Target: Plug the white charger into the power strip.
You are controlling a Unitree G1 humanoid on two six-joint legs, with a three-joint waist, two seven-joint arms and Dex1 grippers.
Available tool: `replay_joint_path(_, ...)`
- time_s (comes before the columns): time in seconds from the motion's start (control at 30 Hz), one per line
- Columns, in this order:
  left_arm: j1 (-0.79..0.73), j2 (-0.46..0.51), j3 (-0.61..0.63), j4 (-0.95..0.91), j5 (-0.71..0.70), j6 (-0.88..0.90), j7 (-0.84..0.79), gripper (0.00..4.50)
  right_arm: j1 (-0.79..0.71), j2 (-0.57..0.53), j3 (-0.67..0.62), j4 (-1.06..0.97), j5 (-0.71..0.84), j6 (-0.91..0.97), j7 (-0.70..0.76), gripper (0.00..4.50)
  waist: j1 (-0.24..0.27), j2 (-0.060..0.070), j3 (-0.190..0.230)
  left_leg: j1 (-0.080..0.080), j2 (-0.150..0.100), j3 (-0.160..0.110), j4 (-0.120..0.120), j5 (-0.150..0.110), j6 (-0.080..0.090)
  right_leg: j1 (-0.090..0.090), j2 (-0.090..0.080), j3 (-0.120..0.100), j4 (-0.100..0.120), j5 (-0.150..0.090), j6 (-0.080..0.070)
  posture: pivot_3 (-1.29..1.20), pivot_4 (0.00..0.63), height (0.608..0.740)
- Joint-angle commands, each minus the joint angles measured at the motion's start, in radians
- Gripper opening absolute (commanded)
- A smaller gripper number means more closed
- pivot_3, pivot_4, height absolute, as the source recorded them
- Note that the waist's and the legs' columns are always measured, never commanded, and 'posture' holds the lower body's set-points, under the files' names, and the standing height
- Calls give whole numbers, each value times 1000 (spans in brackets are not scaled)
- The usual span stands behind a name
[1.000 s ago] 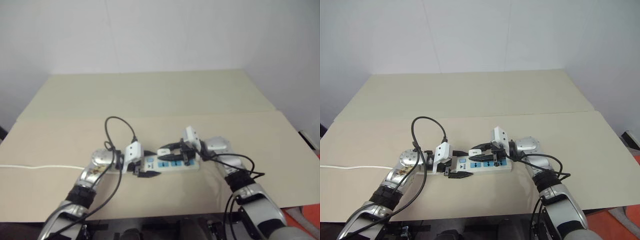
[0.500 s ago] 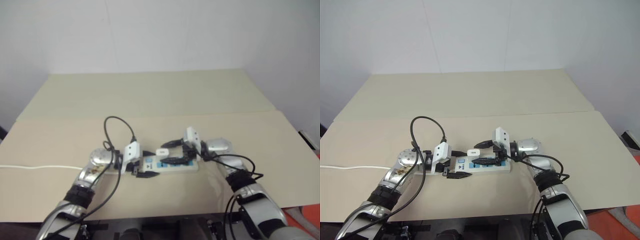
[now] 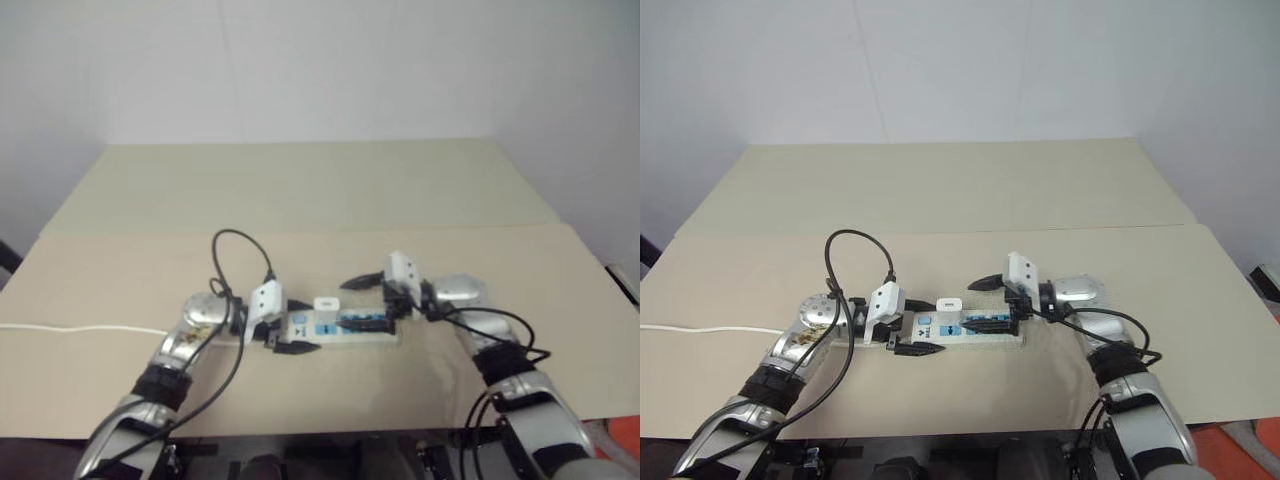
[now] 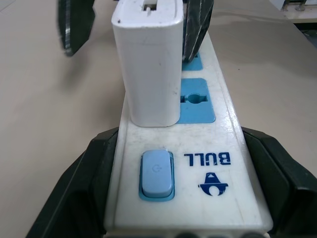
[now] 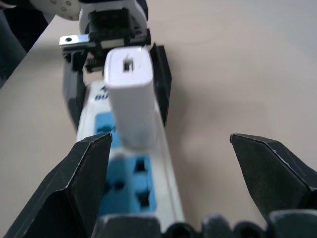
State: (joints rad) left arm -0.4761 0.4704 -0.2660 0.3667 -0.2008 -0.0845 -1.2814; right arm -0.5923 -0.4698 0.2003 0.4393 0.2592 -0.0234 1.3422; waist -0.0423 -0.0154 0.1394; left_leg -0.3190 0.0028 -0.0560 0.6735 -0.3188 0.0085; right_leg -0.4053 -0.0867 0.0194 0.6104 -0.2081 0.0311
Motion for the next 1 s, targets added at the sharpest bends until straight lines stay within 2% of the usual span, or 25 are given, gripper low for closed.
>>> replay_joint_path(0.03,-16,0,-7,52,43,-7,12,3295,30,-74,-63,-152,67,67,40,4492,3,1,1,0,0,0,0,0,0,0,0,0,0,0,0,0,150,740)
replay_joint_path(0.27,-72,-42,-8,139,63,-40,26,3295,98,-228,-162,-284,133,157,57,4492,20,0,1,0,-2,0,1,0,0,2,-2,-2,0,0,1,0,150,740)
replay_joint_path(0.33,-89,-54,-2,153,49,-31,15,4017,109,-249,-181,-288,135,162,46,4500,21,0,1,0,-2,0,1,0,0,2,-2,-2,-1,0,1,0,150,740)
replay_joint_path(0.4,-102,-62,9,153,31,-23,-6,4434,120,-258,-194,-291,135,160,32,4500,23,-1,2,-1,-2,0,0,0,0,1,-2,-2,-1,0,1,0,150,740)
replay_joint_path(0.57,-122,-44,56,83,-33,3,-72,4434,133,-262,-221,-305,149,181,5,4500,24,0,7,-2,-3,0,1,0,0,1,-3,-2,-1,-1,2,0,150,740)
replay_joint_path(0.7,-122,20,99,10,-72,22,-124,4434,138,-277,-250,-308,163,194,-5,4500,25,0,13,-3,-3,-1,1,0,0,0,-3,-2,-2,0,2,0,150,740)
replay_joint_path(0.9,-78,208,174,-114,-150,82,-248,4434,185,-341,-321,-331,192,203,7,4500,25,1,18,-3,-3,0,0,0,0,0,-4,-2,-2,-1,3,0,150,740)
replay_joint_path(1.0,-64,292,221,-123,-155,87,-261,4434,231,-380,-366,-336,198,193,15,4500,26,1,19,-3,-3,0,0,0,0,0,-4,-2,-3,-1,3,0,150,740)
